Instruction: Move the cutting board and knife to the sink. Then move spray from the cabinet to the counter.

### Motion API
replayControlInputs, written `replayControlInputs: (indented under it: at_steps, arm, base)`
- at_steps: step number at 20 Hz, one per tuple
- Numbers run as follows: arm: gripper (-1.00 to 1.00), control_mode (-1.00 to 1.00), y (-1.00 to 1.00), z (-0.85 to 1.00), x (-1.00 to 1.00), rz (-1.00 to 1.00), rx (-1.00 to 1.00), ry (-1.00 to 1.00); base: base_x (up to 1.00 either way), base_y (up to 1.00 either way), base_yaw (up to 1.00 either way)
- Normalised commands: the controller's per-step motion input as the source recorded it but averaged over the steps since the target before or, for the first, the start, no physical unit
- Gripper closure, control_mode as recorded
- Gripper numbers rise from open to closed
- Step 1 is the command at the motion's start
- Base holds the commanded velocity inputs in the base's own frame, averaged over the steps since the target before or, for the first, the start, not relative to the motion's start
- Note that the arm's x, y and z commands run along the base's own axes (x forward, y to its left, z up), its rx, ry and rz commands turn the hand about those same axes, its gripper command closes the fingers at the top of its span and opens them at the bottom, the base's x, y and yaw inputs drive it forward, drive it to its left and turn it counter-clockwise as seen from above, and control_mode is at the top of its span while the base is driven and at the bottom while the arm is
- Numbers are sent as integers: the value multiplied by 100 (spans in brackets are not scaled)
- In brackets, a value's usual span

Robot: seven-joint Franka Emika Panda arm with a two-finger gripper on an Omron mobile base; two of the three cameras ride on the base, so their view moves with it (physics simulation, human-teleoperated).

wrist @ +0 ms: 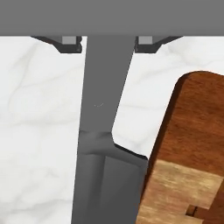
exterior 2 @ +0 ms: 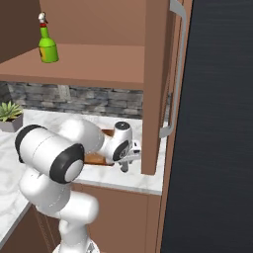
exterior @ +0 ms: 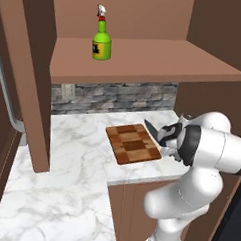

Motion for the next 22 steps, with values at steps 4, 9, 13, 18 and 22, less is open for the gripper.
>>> replayControlInputs:
  at_steps: [4, 9, 13, 18, 22]
  arm:
    - [100, -100, 0, 60, -15, 0, 0, -5]
    - [100, -100, 8, 58, -21, -5, -5, 0]
    - [100, -100, 2, 72, -31, -1, -1, -1]
    - [100, -100, 0, 46, -68, 0, 0, 0]
    - [100, -100, 2, 36, -81, 0, 0, 0]
  base:
    - [0, 0, 0]
    - [0, 0, 0]
    - [0, 0, 0]
    - [0, 0, 0]
    - [0, 0, 0]
